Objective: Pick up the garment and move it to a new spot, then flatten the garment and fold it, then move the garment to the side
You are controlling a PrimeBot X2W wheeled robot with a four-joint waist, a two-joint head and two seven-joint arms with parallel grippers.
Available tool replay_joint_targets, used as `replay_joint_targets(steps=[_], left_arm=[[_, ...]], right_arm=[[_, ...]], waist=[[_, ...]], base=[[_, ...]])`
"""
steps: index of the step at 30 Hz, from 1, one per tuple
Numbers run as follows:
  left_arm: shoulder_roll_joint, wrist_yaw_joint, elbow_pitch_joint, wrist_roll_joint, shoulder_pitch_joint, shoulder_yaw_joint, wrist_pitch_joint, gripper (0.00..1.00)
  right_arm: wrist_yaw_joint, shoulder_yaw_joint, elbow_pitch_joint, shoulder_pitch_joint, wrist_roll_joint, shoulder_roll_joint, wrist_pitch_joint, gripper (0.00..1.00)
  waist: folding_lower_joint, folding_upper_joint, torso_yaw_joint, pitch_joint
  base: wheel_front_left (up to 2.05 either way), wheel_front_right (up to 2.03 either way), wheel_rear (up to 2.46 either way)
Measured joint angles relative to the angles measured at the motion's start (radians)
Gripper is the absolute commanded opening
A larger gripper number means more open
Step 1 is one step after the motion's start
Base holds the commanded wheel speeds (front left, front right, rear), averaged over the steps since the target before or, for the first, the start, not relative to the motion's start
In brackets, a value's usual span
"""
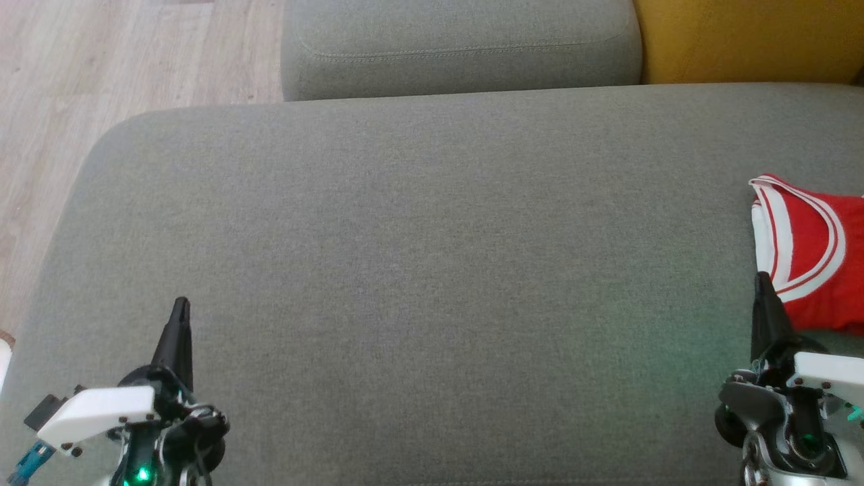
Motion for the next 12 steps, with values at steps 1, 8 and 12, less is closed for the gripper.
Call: replay_joint_targets(steps=[1,8,12], left_arm=[[0.0,0.0,0.0,0.0,0.0,0.0,0.0,0.0],[0.0,0.0,0.0,0.0,0.0,0.0,0.0,0.0],[0.0,0.0,0.0,0.0,0.0,0.0,0.0,0.0]], right_arm=[[0.0,0.0,0.0,0.0,0.0,0.0,0.0,0.0],[0.0,0.0,0.0,0.0,0.0,0.0,0.0,0.0],[0.0,0.0,0.0,0.0,0.0,0.0,0.0,0.0]], waist=[[0.0,0.0,0.0,0.0],[0.0,0.0,0.0,0.0],[0.0,0.0,0.0,0.0]], base=[[0.0,0.0,0.0],[0.0,0.0,0.0],[0.0,0.0,0.0]])
